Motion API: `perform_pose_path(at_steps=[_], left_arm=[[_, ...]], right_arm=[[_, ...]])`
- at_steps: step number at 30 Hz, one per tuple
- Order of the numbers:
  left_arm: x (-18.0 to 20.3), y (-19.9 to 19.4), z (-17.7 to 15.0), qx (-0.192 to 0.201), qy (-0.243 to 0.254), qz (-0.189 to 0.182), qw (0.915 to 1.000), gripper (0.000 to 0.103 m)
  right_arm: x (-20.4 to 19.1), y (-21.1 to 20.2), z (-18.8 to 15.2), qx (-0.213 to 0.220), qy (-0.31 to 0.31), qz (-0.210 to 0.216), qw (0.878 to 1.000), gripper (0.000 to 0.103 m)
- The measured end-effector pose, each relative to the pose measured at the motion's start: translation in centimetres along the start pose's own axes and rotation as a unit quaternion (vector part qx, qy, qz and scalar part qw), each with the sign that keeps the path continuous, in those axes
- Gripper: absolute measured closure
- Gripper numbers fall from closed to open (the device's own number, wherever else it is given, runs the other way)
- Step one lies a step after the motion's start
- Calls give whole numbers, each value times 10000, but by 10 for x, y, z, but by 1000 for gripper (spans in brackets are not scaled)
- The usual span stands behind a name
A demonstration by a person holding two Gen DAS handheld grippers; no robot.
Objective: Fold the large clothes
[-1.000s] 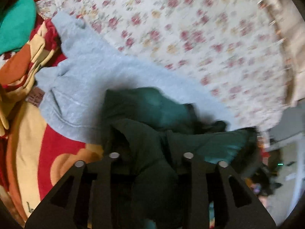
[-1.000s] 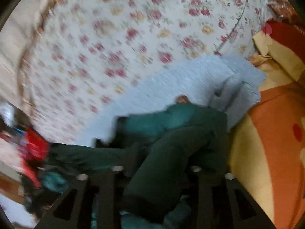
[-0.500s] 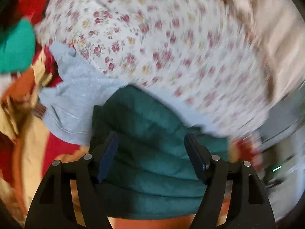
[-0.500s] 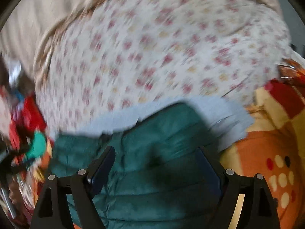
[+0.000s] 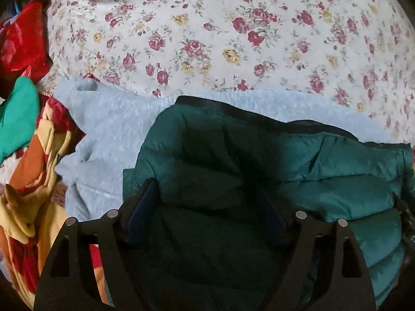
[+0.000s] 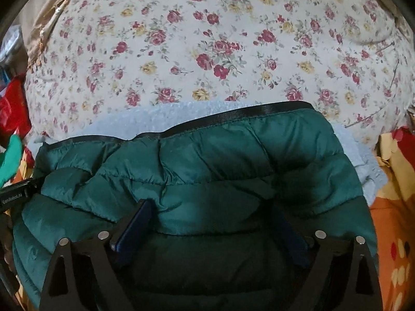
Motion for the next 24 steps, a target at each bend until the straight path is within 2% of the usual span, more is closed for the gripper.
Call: perform_pose_path(at_steps=[3, 4, 5, 7, 10, 12, 15, 17, 18, 19, 20, 22, 23, 24], left_arm=[[2, 1, 1, 38, 86, 110, 9999, 21], [3, -1, 2, 171, 157, 39, 9997, 21], [1, -5, 2, 128, 163, -29, 9998, 22], [-10, -22, -2, 134, 16, -411, 9991, 22], [-30, -47, -10, 215, -187, -820, 9962, 22], [-51, -55, -20, 158, -270, -1010, 9944, 22], [-71, -50, -33, 37, -297, -1368, 9901, 22], [-75, -41, -42, -71, -221, -1832, 9828, 22], [-75, -35, -45, -91, -257, -2107, 9772, 22], [-72, -29, -48, -124, -316, -2424, 9696, 20], [-66, -21, -51, -201, -385, -2836, 9580, 18], [-48, -6, -57, -484, -477, -3307, 9413, 15], [-41, -6, -57, -504, -471, -3293, 9417, 15], [-35, -9, -54, -428, -405, -3214, 9451, 21]], right_arm=[[-2, -1, -2, -64, -41, 2, 10000, 6], [-2, -3, 0, -138, -37, -13, 9999, 7], [-1, -8, 1, -225, 7, 26, 9997, 7], [4, -30, 6, -245, 209, 376, 9988, 7], [33, -70, 11, -127, 633, 753, 9951, 7], [61, -84, 9, -228, 858, 831, 9926, 7], [98, -80, -2, -535, 1037, 649, 9910, 7], [116, -67, -14, -890, 1154, 579, 9876, 7], [122, -55, -21, -1124, 1327, 769, 9818, 7], [125, -46, -26, -1264, 1507, 1006, 9753, 7], [125, -39, -28, -1355, 1669, 1220, 9690, 7], [120, -23, -32, -1559, 2071, 1772, 9494, 10], [115, -16, -34, -1633, 2189, 1989, 9412, 17], [110, -13, -32, -1607, 2264, 1997, 9397, 27]])
Point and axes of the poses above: each gripper's, at about its wrist camera, not at the fingertips, and y roughly the way its jaws point, x to its right, z to its top, the point moved 5 cm from there along y, roughly the way its jaws point, and after that the axes turned 12 degrees about y, right-handed, at the moved point
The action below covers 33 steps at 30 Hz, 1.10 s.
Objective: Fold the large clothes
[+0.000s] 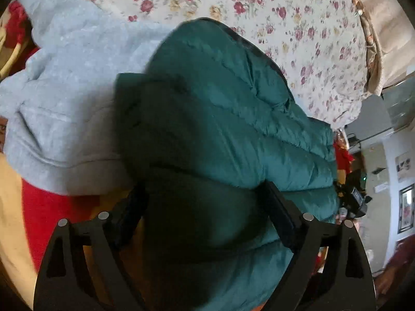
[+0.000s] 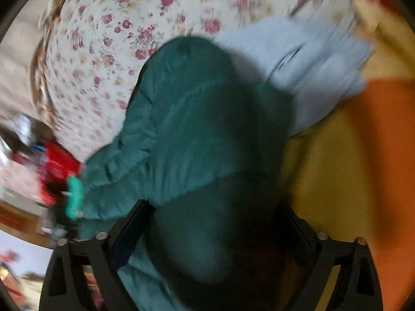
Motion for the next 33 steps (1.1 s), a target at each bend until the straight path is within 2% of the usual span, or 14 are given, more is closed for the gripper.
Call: perform_pose_path(at_steps=[1, 3, 6, 7, 9, 11, 12, 13, 16, 19, 22, 24, 29, 33], left_arm=[[7, -2, 2, 42, 57, 2, 10000, 40], [20, -11, 12, 135, 108, 11, 9999, 55], [33, -28, 30, 334, 245, -82, 9991, 61], [34, -28, 35, 376, 219, -109, 9990, 61], [27, -16, 39, 339, 169, 126, 9992, 59], [14, 5, 35, 131, -130, 510, 9985, 46], [10, 11, 32, 120, -212, 603, 9979, 36], [8, 12, 30, 170, -307, 625, 9974, 34], [15, 0, 29, 272, -433, 655, 9965, 34], [32, -31, 31, 525, -22, 1064, 9929, 34], [47, -64, 28, 848, 250, 1519, 9844, 34], [51, -83, 18, 970, 361, 1850, 9773, 34], [73, -109, -20, 1313, 648, 2634, 9535, 34], [94, -120, -47, 1546, 649, 2892, 9425, 34]], right_arm=[[-7, -2, 0, 53, -29, 3, 10000, 38], [-23, -15, 3, 190, -167, 127, 9996, 53], [-40, -35, 10, 468, -362, 358, 9976, 57], [-40, -35, 12, 553, -400, 295, 9972, 57], [-32, -21, 12, 520, -325, 49, 9981, 56], [-21, -6, 13, 513, -250, -170, 9982, 45], [-14, -2, 12, 558, -144, -246, 9980, 33], [-10, -1, 11, 605, -4, -266, 9978, 25], [-15, -15, 6, 765, -8, -446, 9961, 24], [-36, -51, -8, 1285, -629, -991, 9847, 24], [-56, -83, -28, 1730, -1149, -1420, 9678, 24], [-69, -97, -46, 1883, -1394, -1495, 9606, 24], [-84, -109, -95, 1829, -1580, -1136, 9637, 24], [-79, -81, -128, 1387, -1589, -969, 9727, 24]])
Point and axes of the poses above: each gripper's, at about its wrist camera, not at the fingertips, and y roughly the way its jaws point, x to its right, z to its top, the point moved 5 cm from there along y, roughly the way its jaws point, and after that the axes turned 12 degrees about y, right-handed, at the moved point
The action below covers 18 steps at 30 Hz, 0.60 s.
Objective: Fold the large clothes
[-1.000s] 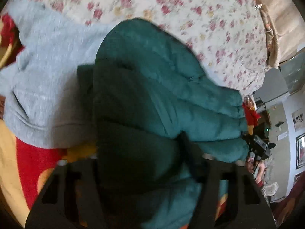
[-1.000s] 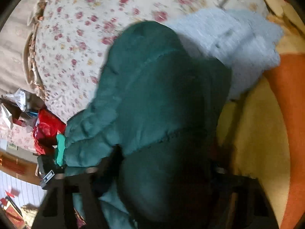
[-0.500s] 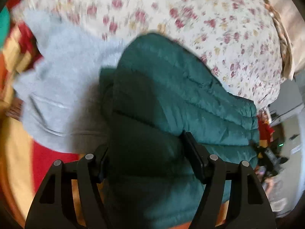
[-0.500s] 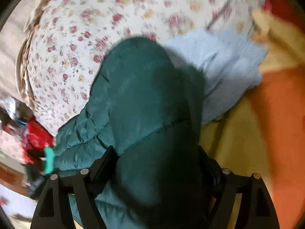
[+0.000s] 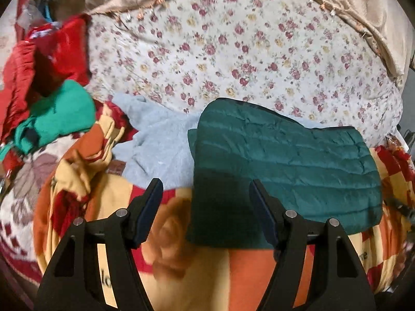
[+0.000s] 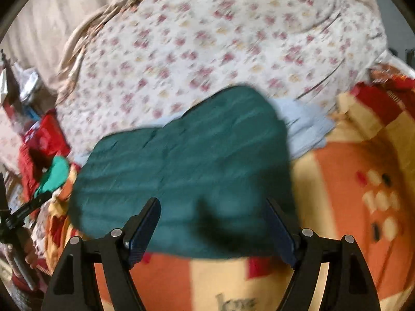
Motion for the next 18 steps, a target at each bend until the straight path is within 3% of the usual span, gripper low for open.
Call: perform_pose_path(at_steps=[5, 8, 10, 12, 18], left_arm=[[19, -43, -17, 400, 261, 498, 9976, 34], [27, -73, -26, 700, 434, 853, 9929, 33], [27, -93, -32, 930, 407, 1051, 9893, 23], [27, -110, -38, 1095, 291, 1190, 9864, 21], [34, -144, -55, 980, 184, 1147, 9884, 20]], right_arm=[[-4, 34, -28, -529, 224, -118, 9983, 24], [-17, 18, -39, -405, 57, -114, 9991, 24], [-25, 3, -47, -261, -111, -258, 9993, 24], [-34, -15, -57, -104, -319, -496, 9982, 24], [-52, -51, -84, 334, -722, -1146, 9902, 24]])
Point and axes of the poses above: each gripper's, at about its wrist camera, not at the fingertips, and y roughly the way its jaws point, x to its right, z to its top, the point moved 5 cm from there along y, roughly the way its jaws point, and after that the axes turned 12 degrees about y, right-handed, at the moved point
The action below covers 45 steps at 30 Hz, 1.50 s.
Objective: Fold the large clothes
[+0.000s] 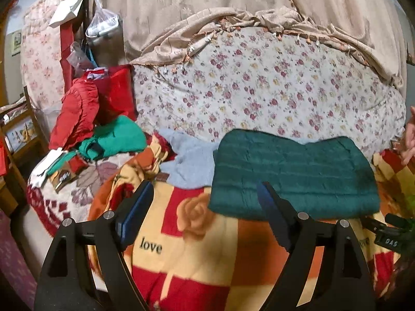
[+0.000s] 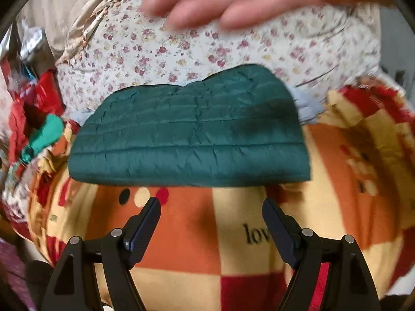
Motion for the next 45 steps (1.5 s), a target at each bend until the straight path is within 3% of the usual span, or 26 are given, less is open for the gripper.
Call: perform_pose_path(at_steps=[7, 20, 32, 45], left_arm=[[20, -26, -15, -285, 147, 59, 9995, 20], [56, -21, -36, -737, 452, -311, 9958, 20], [65, -15, -39, -890, 477, -591, 9931, 20], [64, -13, -41, -845, 431, -537, 9940, 20]], right_arm=[[-14, -25, -21, 118, -145, -75, 9998, 24], [-7, -27, -26, 389, -298, -458, 9977, 24], [-3, -18, -29, 377, -317, -541, 9973, 24], [5, -10, -34, 455, -430, -677, 9957, 24]])
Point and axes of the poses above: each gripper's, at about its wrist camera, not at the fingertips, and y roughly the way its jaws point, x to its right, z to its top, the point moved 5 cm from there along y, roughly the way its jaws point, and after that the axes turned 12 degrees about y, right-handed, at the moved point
